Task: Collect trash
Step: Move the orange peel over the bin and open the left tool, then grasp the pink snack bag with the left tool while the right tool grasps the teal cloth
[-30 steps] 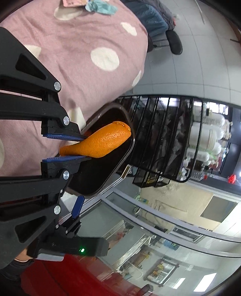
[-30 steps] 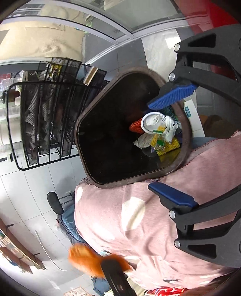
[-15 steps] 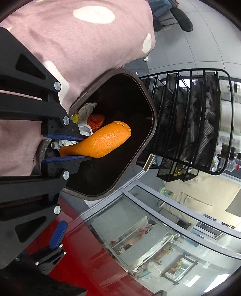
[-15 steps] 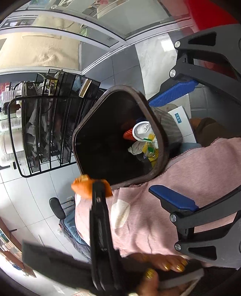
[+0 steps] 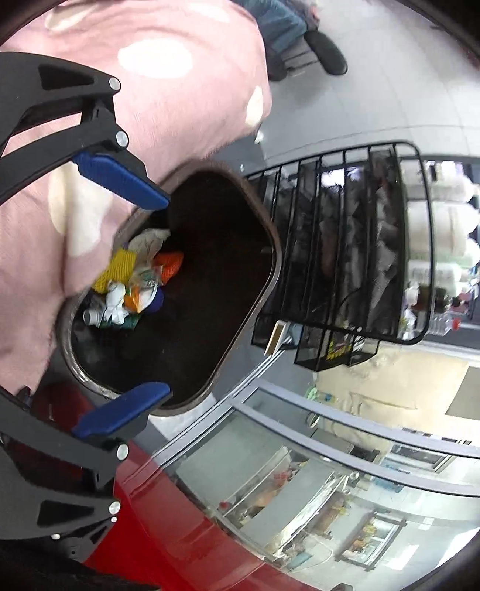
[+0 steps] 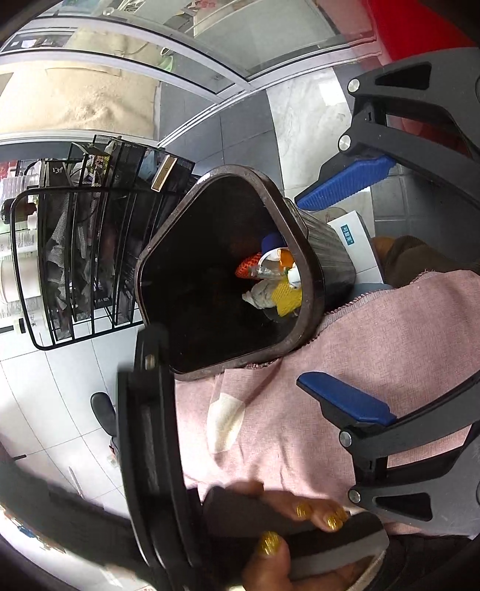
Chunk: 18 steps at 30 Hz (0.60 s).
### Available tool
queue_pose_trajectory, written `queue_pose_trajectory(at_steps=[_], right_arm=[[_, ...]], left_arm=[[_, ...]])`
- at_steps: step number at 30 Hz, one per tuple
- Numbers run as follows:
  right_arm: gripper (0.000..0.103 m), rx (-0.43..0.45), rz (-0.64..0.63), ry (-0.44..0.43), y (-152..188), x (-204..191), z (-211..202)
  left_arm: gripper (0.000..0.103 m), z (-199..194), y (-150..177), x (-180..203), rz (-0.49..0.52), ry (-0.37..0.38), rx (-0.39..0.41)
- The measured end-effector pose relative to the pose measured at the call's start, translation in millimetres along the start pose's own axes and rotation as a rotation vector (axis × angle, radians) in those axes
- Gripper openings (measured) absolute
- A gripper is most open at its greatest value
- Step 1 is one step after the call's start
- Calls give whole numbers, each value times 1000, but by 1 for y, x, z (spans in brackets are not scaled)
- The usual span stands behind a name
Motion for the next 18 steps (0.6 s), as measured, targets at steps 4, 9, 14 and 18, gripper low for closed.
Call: queue_pose_trajectory(at_steps=[4,9,14,18], right_arm=[[88,-5,-6,3,-1,-2,3],[88,7,-24,-11,-6,-11,2],[88,46,-65,-31,-22,-30,-1],[88,74,-111,-68,-37,-57,-1]], left_arm=[[96,-24,4,-19,-34,-27,43],[98,-69,18,-53,-77,-76,133],[98,-107,39,-98,-210,-79,171],[98,-131,53,-137,-294,-134,206]])
Point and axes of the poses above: each gripper's, at about its wrist camera, not at the fingertips, and z roughly the way its jaws point, x to its right, y to its underside, the point moved 5 cm from there along z, roughly the way its jaws point, and after that the axes turned 12 degrees about -z, right-handed, at the moved point
